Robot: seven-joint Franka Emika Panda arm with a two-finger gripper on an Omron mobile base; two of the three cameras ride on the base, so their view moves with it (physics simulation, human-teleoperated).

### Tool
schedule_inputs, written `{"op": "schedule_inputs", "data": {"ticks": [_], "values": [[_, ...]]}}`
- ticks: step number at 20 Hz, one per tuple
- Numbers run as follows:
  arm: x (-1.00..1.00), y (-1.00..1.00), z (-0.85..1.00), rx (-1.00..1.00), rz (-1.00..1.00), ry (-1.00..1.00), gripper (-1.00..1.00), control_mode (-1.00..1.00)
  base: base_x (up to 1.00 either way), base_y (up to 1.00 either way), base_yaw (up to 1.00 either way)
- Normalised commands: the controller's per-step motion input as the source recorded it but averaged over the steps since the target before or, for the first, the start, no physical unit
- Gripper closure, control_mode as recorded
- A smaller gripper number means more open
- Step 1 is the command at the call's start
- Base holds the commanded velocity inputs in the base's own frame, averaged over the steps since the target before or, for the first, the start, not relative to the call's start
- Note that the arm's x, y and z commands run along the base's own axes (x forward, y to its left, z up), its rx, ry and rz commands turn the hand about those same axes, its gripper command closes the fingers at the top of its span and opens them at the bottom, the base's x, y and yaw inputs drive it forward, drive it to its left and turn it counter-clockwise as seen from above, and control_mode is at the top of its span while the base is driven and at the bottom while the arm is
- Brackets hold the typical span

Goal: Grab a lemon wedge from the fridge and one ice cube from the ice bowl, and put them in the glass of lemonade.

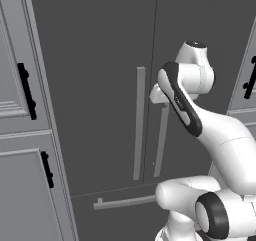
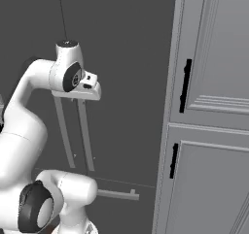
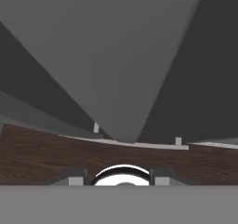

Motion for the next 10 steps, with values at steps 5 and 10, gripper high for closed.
{"op": "schedule_inputs", "data": {"ticks": [5,10], "values": [[-0.56,0.00,0.00,0.00,0.00,0.00,-1.00,-1.00,0.00,0.00,0.00],[-0.77,0.00,0.00,0.00,0.00,0.00,-1.00,-1.00,0.00,0.00,0.00]]}}
